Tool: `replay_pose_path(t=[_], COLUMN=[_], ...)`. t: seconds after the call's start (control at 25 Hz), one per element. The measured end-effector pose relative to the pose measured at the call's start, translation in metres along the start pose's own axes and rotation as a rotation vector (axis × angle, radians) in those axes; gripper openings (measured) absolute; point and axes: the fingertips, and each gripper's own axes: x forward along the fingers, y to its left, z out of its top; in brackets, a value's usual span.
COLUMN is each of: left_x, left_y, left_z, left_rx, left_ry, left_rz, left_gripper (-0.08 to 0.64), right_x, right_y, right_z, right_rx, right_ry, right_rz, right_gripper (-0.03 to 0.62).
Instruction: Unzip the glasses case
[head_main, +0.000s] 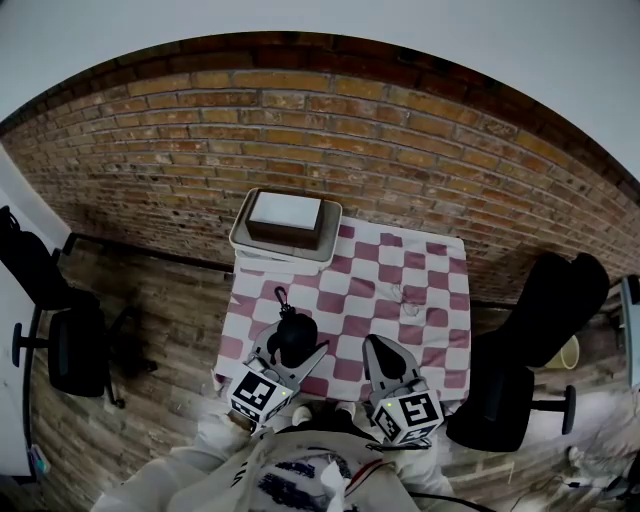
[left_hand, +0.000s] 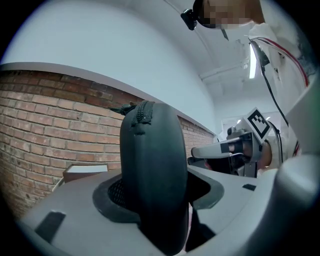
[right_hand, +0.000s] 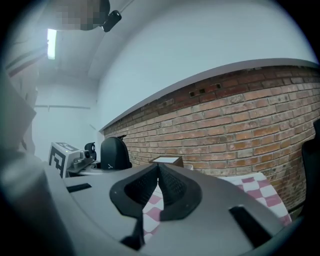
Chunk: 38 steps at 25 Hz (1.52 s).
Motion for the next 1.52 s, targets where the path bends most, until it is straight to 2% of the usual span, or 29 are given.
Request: replay_pose_path(t=[0.2,0.64,0.96,1.36,1.52], left_x=[0.017,0.056,0.075,0.085,0.089], left_y=[-0.009,-0.039,-0.066,-0.066,-0.078], left_z=[-0.001,0.001,0.0,-0.006,-0.005], left_rx=[0.042,0.077,0.16,0.157,0.18], left_ry=[0.012,0.038,0.061,0.092,0.086], left_rz=[-0.028,-0.068,-0.116,-0.102,-0.146], left_gripper=[0.253,0.255,0.255,0.255,0.255], right_x=[0.014,0.019,0.019,0.013,0.012], right_y=[0.001,-0.02,-0.026,-0.024,-0.036], right_z=[0.014,0.03,0.044,0.045,0.049], right_rx=[-0.013,-0.028,-0.071,-0.101,-0.082], right_ry=[-0.013,-0.018,-0.026,-0.028,-0.031], right_rz=[0.074,0.135,0.198,0.251,0.243], right_gripper=[0.015,0.015,0.015,0.015,0.015])
